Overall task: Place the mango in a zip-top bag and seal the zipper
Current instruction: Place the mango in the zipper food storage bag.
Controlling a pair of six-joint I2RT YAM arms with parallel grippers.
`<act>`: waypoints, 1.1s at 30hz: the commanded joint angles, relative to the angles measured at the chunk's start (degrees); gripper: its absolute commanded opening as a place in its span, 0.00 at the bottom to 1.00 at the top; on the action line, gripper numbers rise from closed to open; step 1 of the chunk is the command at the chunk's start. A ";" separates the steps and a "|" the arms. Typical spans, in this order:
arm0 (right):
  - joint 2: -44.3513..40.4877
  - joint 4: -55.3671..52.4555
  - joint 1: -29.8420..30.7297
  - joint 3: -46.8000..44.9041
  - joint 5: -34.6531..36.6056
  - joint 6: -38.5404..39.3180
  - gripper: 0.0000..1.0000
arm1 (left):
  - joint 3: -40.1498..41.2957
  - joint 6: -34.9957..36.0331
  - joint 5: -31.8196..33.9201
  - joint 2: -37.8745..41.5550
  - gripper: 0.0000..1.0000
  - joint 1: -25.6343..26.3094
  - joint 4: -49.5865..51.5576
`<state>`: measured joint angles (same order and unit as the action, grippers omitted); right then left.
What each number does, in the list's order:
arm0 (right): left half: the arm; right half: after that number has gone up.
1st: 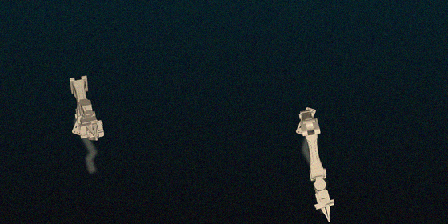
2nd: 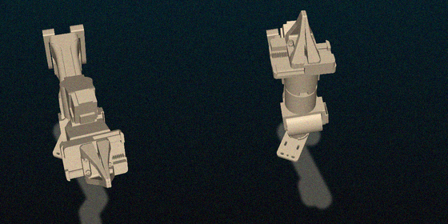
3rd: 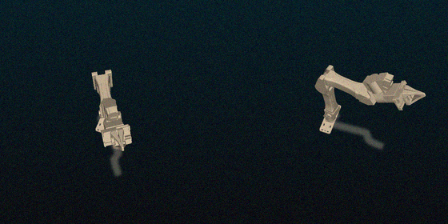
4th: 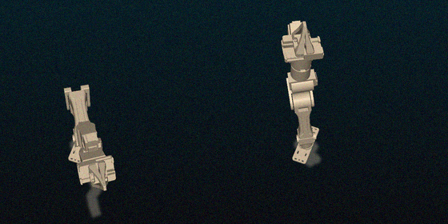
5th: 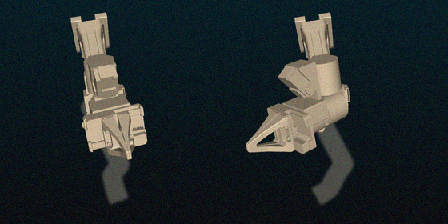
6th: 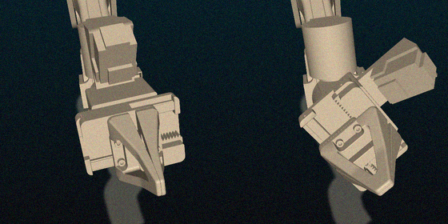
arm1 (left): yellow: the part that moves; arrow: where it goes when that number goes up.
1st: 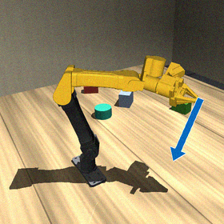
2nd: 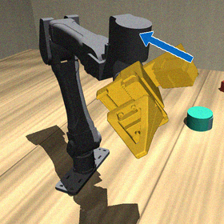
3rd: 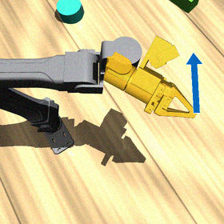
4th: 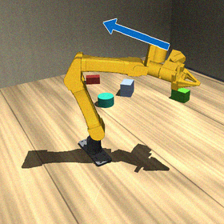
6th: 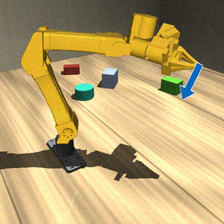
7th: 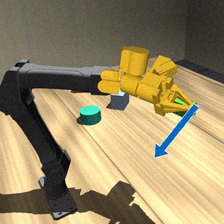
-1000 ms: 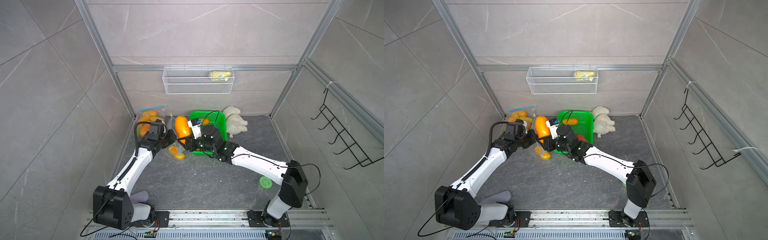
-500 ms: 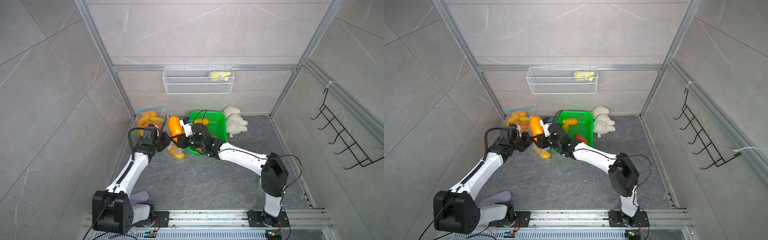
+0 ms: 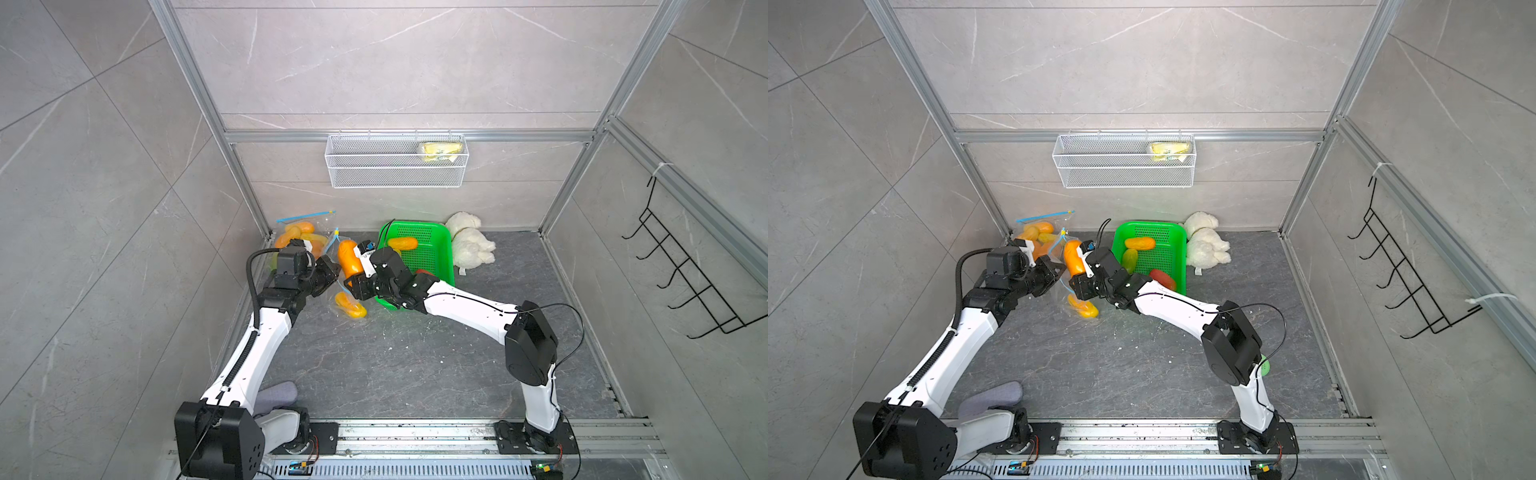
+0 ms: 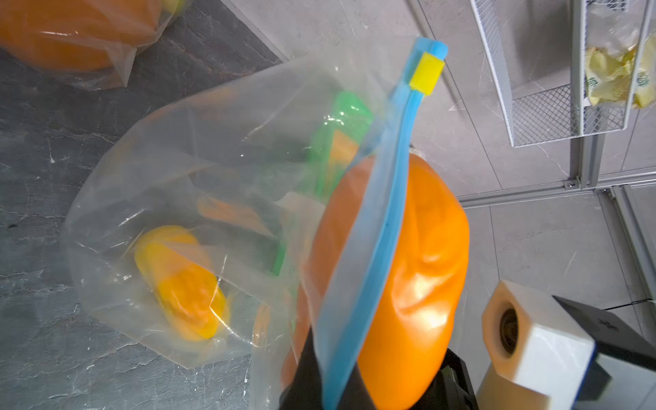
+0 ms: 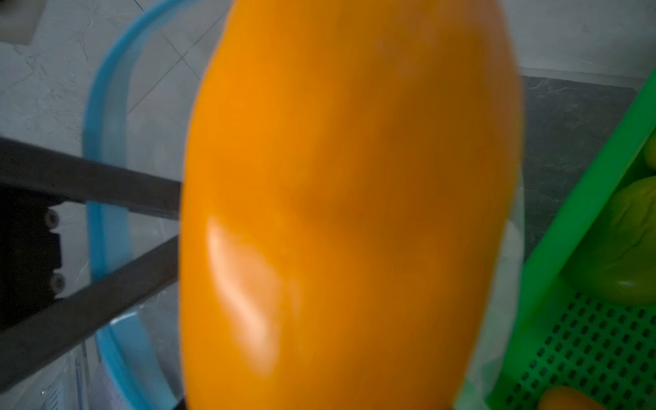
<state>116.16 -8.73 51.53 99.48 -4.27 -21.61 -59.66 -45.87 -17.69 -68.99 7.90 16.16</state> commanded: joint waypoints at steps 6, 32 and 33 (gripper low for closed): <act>-1.82 -2.44 1.53 1.74 -4.21 5.52 0.70 | -5.77 1.68 -1.39 1.26 0.00 -0.91 4.23; 7.00 5.69 3.41 6.45 6.44 13.51 0.35 | -6.53 1.84 -5.17 4.58 0.00 -4.11 5.30; 8.09 4.51 3.40 7.72 6.84 14.09 0.36 | -6.44 2.00 -4.95 4.95 0.00 -4.33 5.69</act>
<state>121.03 -0.82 54.15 103.35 -0.12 -10.39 -64.07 -44.97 -18.98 -66.98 3.75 22.09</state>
